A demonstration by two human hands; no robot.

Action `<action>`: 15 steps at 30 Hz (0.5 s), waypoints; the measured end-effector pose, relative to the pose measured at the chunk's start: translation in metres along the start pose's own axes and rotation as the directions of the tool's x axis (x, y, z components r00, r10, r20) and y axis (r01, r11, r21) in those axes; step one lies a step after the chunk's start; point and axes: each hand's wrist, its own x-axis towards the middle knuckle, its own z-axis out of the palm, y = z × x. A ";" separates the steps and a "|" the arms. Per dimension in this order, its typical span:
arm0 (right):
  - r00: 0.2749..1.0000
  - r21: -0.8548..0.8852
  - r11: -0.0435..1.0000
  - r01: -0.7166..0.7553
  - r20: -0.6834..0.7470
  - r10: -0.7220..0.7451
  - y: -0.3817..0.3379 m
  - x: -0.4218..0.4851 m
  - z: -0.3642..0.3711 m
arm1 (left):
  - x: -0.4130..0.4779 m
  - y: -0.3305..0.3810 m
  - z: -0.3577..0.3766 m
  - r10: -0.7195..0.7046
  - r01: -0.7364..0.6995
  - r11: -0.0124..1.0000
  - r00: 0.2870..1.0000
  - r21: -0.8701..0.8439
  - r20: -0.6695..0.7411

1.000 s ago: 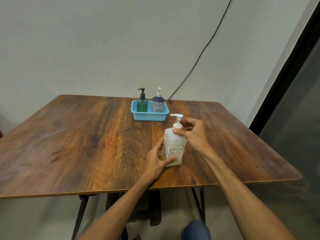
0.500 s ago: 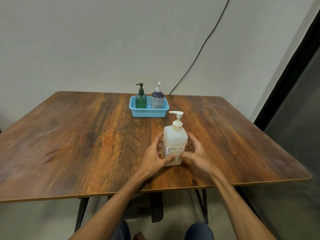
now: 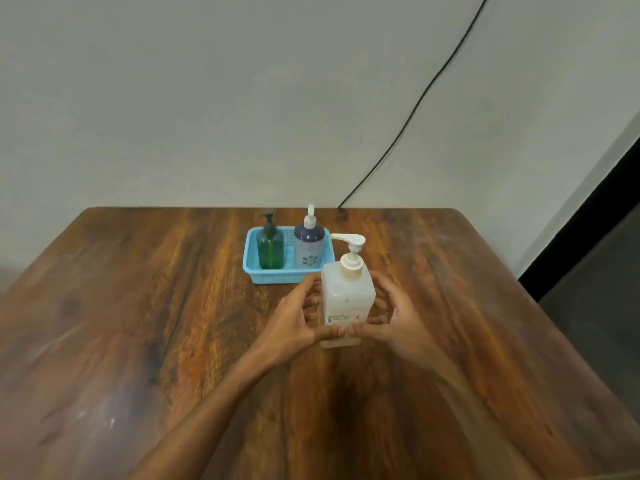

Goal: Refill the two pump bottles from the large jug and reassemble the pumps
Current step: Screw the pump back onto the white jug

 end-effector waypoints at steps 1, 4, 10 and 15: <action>1.000 0.003 1.000 -0.012 -0.001 0.012 -0.018 0.006 -0.006 | 0.007 0.016 -0.007 -0.019 0.019 1.000 1.000 -0.010 0.007; 0.998 -0.011 0.998 -0.063 -0.008 0.063 -0.070 0.021 -0.022 | 0.030 0.062 -0.021 -0.057 0.057 0.998 0.998 -0.028 0.018; 0.989 -0.008 0.992 -0.125 -0.076 0.124 -0.122 0.052 -0.062 | 0.087 0.123 -0.027 -0.088 0.090 0.996 0.994 -0.016 0.071; 0.982 -0.050 0.989 -0.138 -0.136 0.130 -0.112 0.084 -0.111 | 0.142 0.129 0.000 -0.086 0.091 0.995 0.991 -0.041 0.104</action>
